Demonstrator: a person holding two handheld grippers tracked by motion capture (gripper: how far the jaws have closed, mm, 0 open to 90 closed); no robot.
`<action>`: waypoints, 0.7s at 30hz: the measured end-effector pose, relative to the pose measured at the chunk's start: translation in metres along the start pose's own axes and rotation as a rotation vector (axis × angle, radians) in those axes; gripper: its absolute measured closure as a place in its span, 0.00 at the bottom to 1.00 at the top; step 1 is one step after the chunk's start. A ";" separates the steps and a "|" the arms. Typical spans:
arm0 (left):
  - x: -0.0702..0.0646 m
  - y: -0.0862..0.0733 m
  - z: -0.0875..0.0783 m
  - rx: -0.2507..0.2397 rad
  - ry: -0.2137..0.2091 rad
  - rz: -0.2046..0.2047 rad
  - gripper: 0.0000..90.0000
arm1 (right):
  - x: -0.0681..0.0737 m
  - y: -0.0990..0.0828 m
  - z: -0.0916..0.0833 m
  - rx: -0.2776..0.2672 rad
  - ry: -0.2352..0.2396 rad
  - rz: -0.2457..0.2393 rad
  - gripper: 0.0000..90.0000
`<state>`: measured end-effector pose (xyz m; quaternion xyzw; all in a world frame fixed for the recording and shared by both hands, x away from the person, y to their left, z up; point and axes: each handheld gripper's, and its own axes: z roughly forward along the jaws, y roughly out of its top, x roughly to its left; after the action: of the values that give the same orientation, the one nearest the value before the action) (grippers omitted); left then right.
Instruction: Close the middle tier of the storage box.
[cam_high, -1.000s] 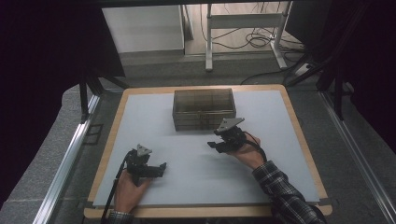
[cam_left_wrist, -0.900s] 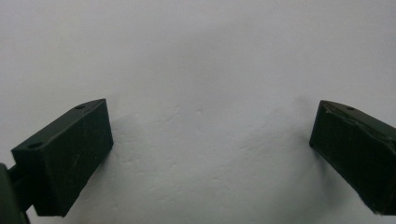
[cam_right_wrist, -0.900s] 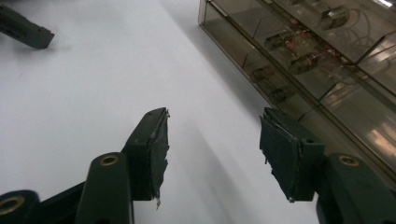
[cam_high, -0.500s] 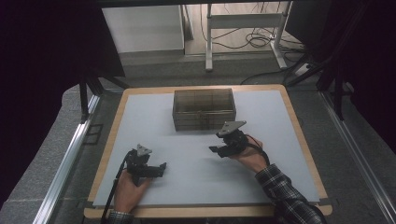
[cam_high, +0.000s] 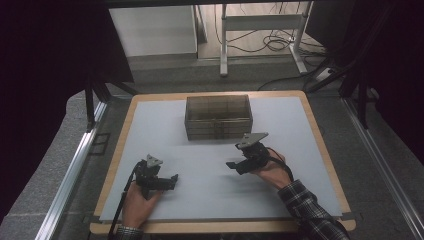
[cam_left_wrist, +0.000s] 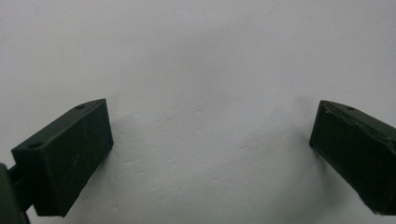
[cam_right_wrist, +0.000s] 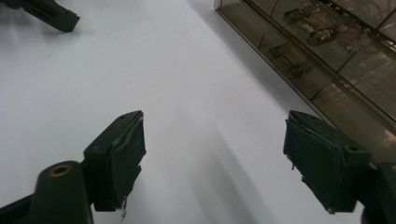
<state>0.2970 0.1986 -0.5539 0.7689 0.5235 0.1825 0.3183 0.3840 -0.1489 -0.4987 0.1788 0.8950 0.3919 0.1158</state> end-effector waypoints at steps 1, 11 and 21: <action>0.000 0.000 0.000 0.000 0.000 0.000 0.00 | -0.001 -0.001 -0.001 -0.002 -0.001 -0.002 0.17; 0.000 0.000 0.000 0.000 0.000 0.000 0.00 | -0.001 -0.016 -0.007 0.037 -0.005 0.004 0.06; 0.000 0.000 0.000 -0.001 0.001 0.000 0.00 | -0.001 -0.031 -0.009 0.075 0.010 -0.001 0.00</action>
<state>0.2969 0.1985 -0.5540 0.7688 0.5235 0.1831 0.3183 0.3750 -0.1753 -0.5159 0.1805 0.9097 0.3590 0.1047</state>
